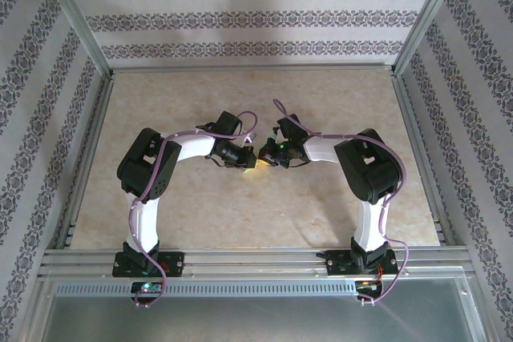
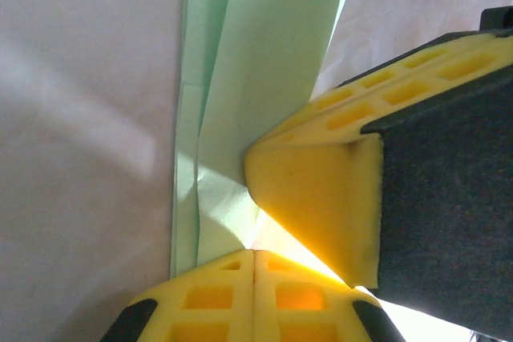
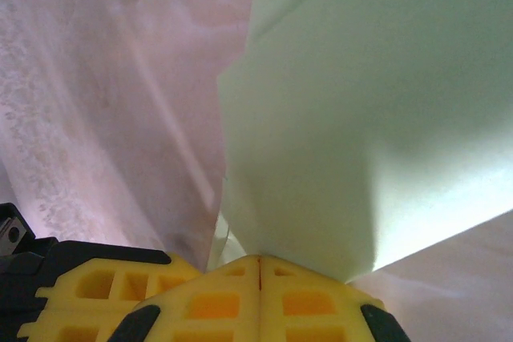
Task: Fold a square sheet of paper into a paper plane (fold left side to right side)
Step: Fold the wing for the fifth time at the center of the table.
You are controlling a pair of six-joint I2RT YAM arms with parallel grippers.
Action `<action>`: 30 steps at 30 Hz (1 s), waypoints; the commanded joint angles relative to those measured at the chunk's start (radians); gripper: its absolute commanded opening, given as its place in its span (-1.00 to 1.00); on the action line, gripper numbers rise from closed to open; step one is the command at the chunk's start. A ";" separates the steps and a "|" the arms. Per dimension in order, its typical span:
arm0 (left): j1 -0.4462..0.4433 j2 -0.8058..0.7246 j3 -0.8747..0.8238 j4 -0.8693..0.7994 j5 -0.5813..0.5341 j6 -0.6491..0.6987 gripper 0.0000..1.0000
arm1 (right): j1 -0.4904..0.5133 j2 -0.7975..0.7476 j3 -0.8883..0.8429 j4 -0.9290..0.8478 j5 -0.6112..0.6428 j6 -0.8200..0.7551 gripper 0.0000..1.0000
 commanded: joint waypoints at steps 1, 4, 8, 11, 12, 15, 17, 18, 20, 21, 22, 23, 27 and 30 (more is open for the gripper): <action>0.012 0.052 -0.023 -0.128 -0.053 0.009 -0.98 | -0.015 0.044 -0.012 -0.042 0.057 -0.037 -1.00; 0.011 0.056 -0.020 -0.140 -0.059 0.014 -0.98 | -0.047 0.044 -0.025 -0.041 0.060 -0.055 -1.00; 0.013 0.061 -0.025 -0.142 -0.061 0.015 -0.99 | -0.091 0.041 -0.015 -0.043 0.051 -0.073 -1.00; 0.014 0.065 -0.027 -0.139 -0.062 0.015 -0.98 | -0.124 0.046 0.006 -0.048 0.038 -0.083 -1.00; 0.012 0.065 -0.028 -0.139 -0.062 0.014 -0.99 | -0.135 0.049 0.015 -0.053 0.035 -0.087 -1.00; 0.013 0.062 -0.030 -0.133 -0.060 0.010 -0.99 | -0.165 0.053 0.040 -0.069 0.021 -0.101 -1.00; 0.013 0.061 -0.029 -0.130 -0.059 0.007 -0.99 | -0.177 0.045 0.056 -0.081 0.009 -0.106 -1.00; 0.014 0.059 -0.028 -0.130 -0.058 0.007 -0.99 | -0.179 0.035 0.064 -0.088 0.004 -0.107 -1.00; 0.013 0.058 -0.025 -0.128 -0.058 0.005 -0.98 | -0.177 0.004 0.076 -0.103 0.000 -0.107 -1.00; 0.013 0.057 -0.022 -0.128 -0.055 0.005 -0.99 | -0.171 -0.014 0.079 -0.111 0.002 -0.107 -1.00; 0.014 0.058 -0.021 -0.127 -0.054 0.004 -0.99 | -0.166 -0.030 0.085 -0.118 0.002 -0.107 -1.00; 0.014 0.056 -0.019 -0.126 -0.053 0.002 -0.99 | -0.159 -0.044 0.087 -0.123 0.002 -0.102 -1.00; 0.013 0.055 -0.005 -0.130 -0.049 0.003 -0.98 | -0.109 -0.075 0.080 -0.118 0.012 -0.076 -1.00; 0.013 0.056 0.001 -0.127 -0.044 0.001 -0.98 | -0.069 -0.067 0.064 -0.082 0.020 -0.043 -1.00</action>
